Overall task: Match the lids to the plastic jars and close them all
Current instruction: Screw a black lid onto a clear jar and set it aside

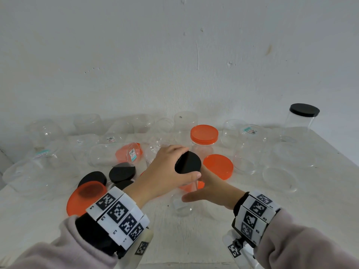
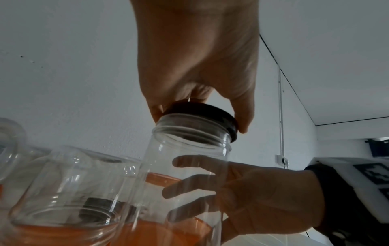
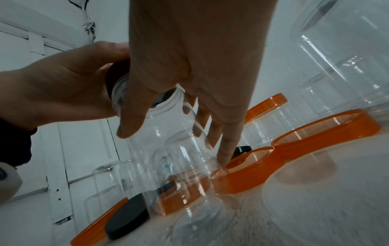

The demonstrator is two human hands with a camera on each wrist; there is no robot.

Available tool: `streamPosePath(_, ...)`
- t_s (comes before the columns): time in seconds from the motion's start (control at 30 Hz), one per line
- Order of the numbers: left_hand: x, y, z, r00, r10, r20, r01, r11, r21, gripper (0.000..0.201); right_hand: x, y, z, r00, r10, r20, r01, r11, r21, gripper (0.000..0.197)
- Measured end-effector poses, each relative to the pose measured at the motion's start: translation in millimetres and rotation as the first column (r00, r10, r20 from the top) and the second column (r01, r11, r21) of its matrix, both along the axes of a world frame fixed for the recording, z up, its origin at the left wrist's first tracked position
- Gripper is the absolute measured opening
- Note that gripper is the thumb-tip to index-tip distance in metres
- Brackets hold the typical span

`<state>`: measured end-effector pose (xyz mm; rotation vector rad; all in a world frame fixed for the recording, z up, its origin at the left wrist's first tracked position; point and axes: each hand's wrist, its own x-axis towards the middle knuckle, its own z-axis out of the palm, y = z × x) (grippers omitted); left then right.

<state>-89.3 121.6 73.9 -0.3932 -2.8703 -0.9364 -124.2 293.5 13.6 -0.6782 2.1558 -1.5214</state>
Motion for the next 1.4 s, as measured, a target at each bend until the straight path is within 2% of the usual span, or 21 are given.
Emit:
streamPosePath(0.2,2.7,-1.0,-1.8,1.0,0.021,-0.02,-0.02,0.999,0.03,0.076,0.4,-0.4,-0.5,1.0,-0.013,-0.013,0.013,1.0,0.027,0.096)
streamPosePath(0.3,2.5,-3.5,-1.5,0.999,0.028,0.022,-0.029,0.996,0.081,0.076,1.3,-0.4,0.3,1.0,-0.012,-0.012,0.012,0.999,0.038,0.097)
streamPosePath(0.4,1.7,-4.5,-0.5,0.999,0.002,0.052,-0.006,0.998,0.07,0.078,1.3,-0.3,1.3,1.0,-0.013,-0.018,0.014,0.999,0.052,0.098)
streamPosePath(0.53,0.4,-5.3,-1.3,0.997,-0.011,0.076,0.006,0.998,0.059,0.091,0.6,0.9,2.9,1.0,0.0,-0.022,0.003,0.994,0.105,0.102)
streamPosePath(0.67,6.3,-16.7,-4.7,0.989,-0.043,0.144,0.012,0.978,0.206,0.11,-1.1,8.5,19.0,0.999,0.053,0.001,-0.053,0.985,0.162,0.111)
streamPosePath(0.73,11.1,-24.2,-11.1,0.984,-0.073,0.165,0.012,0.939,0.344,0.105,-2.0,13.7,36.9,0.999,0.049,-0.009,-0.047,0.988,0.147,0.114)
streamPosePath(0.77,13.7,-27.1,-15.1,0.982,-0.08,0.173,0.004,0.917,0.398,0.102,-2.3,15.4,47.9,0.999,0.034,-0.034,-0.03,0.991,0.132,0.113)
streamPosePath(0.83,15.9,-30.4,-26.3,0.971,-0.067,0.228,-0.048,0.883,0.466,0.108,-2.2,13.6,71.1,0.995,0.017,-0.101,-0.005,0.994,0.113,0.103)
streamPosePath(0.9,14.9,-30.6,-39.0,0.961,-0.085,0.263,-0.064,0.857,0.512,0.108,-1.2,5.0,90.7,0.982,0.053,-0.18,-0.023,0.986,0.163,0.09)
streamPosePath(1.0,11.7,-27.9,-52.6,0.967,-0.077,0.242,-0.069,0.839,0.54,0.101,-0.7,-14.5,107.7,0.922,0.202,-0.331,-0.037,0.896,0.442,0.077)
streamPosePath(1.07,9.5,-25.2,-58.8,0.972,-0.077,0.223,-0.06,0.834,0.548,0.091,-0.1,-26.5,113.1,0.875,0.331,-0.354,-0.034,0.771,0.636,0.078)
streamPosePath(1.13,8.5,-22.5,-62.8,0.972,-0.095,0.214,-0.039,0.834,0.55,0.083,0.2,-35.8,118.1,0.848,0.424,-0.318,-0.032,0.641,0.767,0.077)
streamPosePath(1.23,6.8,-21.2,-66.5,0.97,-0.11,0.217,-0.029,0.831,0.555,0.079,-2.4,-46.6,125.5,0.834,0.486,-0.263,-0.031,0.517,0.856,0.071)
streamPosePath(1.4,4.7,-25.1,-70.4,0.966,-0.126,0.224,-0.019,0.834,0.552,0.082,-8.3,-58.9,131.1,0.832,0.513,-0.21,-0.034,0.425,0.904,0.079)
